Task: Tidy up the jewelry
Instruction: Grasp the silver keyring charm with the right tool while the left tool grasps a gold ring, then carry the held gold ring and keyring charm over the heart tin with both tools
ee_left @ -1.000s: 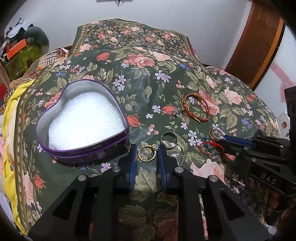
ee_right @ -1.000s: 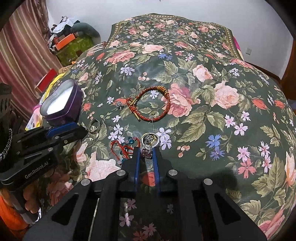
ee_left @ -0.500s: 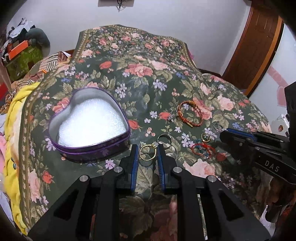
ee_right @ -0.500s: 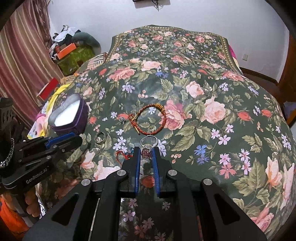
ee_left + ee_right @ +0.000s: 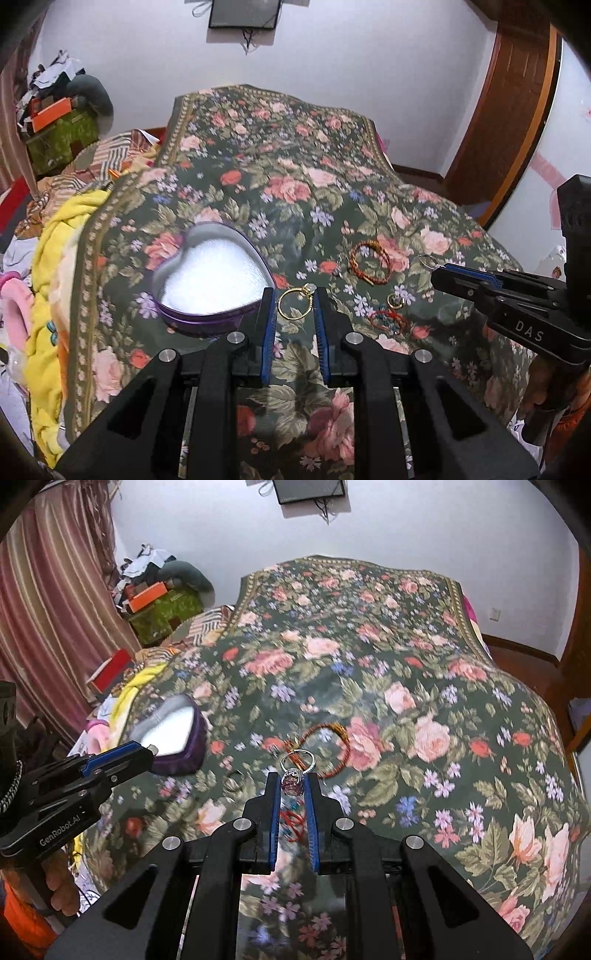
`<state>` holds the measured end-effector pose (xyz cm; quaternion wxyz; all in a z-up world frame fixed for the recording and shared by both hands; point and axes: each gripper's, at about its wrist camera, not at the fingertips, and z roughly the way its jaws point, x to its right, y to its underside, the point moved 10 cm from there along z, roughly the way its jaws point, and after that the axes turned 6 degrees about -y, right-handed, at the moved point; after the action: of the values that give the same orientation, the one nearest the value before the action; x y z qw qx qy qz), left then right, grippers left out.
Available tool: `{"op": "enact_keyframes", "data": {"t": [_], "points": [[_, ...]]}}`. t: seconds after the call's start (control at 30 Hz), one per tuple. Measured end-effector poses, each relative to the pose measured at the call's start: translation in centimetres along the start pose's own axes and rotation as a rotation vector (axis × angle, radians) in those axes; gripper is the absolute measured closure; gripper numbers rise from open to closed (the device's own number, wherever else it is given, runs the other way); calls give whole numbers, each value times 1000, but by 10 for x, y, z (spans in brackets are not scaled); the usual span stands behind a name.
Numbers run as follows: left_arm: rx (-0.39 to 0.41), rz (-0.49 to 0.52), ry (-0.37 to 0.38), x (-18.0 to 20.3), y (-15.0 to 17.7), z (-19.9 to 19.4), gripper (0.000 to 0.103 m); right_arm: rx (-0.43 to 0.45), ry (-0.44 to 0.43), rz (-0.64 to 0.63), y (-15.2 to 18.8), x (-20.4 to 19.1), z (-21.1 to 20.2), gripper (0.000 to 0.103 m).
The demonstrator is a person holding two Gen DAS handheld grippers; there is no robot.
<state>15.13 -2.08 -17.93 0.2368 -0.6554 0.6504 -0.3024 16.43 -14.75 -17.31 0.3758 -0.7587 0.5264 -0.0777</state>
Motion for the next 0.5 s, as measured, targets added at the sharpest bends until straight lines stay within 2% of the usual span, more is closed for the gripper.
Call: {"op": "enact_keyframes", "data": {"t": [0.5], "points": [[122, -73, -72, -47, -36, -36, 84, 79, -78, -106, -41, -60, -1, 92]]}}
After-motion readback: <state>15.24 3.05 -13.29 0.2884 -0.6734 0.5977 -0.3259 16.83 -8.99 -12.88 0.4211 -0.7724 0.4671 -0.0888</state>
